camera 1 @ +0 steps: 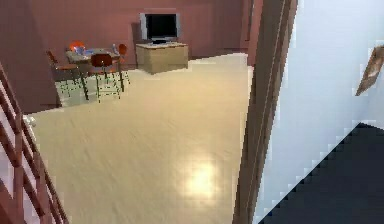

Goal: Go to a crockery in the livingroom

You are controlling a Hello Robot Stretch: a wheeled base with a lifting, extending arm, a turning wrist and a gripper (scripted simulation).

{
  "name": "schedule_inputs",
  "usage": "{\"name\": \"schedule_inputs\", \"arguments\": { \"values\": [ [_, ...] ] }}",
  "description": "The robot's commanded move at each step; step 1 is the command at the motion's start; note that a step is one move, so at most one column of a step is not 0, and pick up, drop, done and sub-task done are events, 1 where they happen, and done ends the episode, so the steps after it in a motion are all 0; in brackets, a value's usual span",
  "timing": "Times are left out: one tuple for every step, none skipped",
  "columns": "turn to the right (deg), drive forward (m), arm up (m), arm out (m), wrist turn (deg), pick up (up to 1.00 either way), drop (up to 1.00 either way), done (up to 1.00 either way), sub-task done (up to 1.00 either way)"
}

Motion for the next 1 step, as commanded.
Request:
{"name": "schedule_inputs", "arguments": {
  "values": [
    [0.0, 0.35, 0.0, 0.0, 0.0, 0.0, 0.0, 0.0, 0.0]
  ]
}}
